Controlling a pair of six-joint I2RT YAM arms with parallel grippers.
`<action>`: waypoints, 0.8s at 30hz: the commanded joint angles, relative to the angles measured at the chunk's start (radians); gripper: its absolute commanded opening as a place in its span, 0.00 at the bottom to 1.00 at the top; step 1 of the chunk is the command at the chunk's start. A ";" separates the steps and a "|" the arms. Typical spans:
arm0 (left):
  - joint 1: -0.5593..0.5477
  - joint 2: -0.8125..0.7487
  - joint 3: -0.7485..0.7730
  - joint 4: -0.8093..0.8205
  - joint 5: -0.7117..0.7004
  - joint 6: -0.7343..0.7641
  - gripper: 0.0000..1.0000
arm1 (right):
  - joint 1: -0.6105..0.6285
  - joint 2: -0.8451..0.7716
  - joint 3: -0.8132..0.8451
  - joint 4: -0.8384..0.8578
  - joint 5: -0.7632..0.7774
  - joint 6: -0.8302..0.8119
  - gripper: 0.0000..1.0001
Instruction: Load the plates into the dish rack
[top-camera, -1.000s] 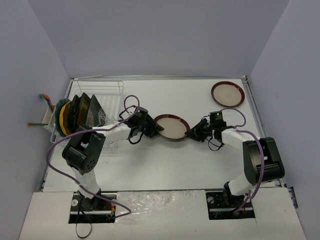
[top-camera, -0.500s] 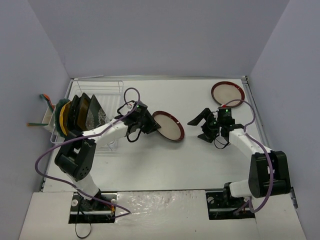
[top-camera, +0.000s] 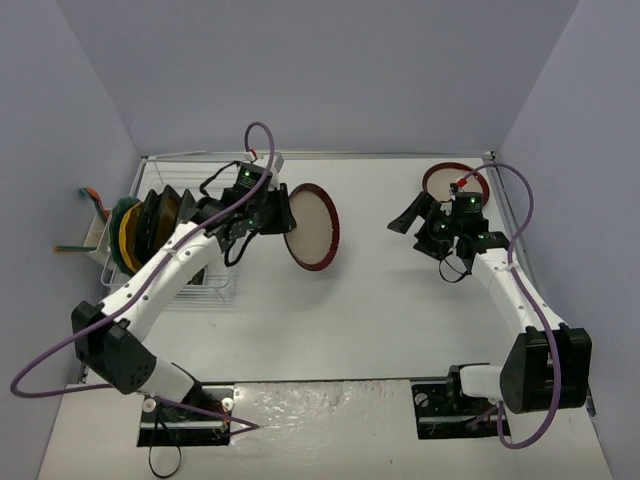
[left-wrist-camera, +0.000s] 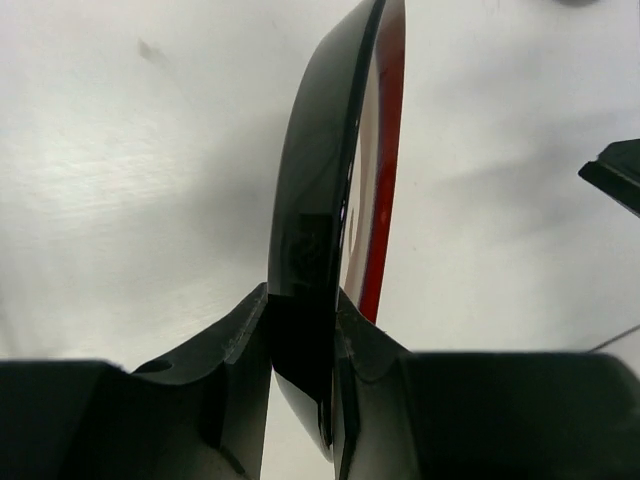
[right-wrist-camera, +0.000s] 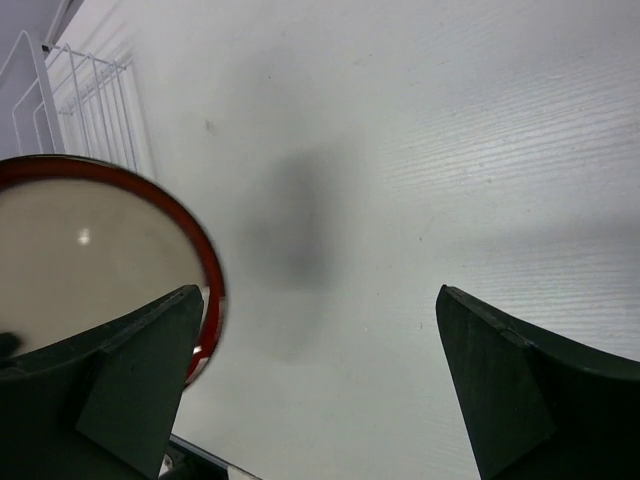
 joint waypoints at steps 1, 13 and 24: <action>0.077 -0.108 0.249 -0.158 -0.176 0.328 0.00 | -0.006 -0.019 0.046 -0.010 -0.007 -0.066 1.00; 0.314 -0.048 0.427 -0.373 -0.351 0.627 0.00 | -0.019 0.029 0.067 -0.009 -0.012 -0.083 1.00; 0.353 0.018 0.314 -0.297 -0.433 0.661 0.00 | -0.034 0.032 0.044 -0.010 -0.014 -0.086 1.00</action>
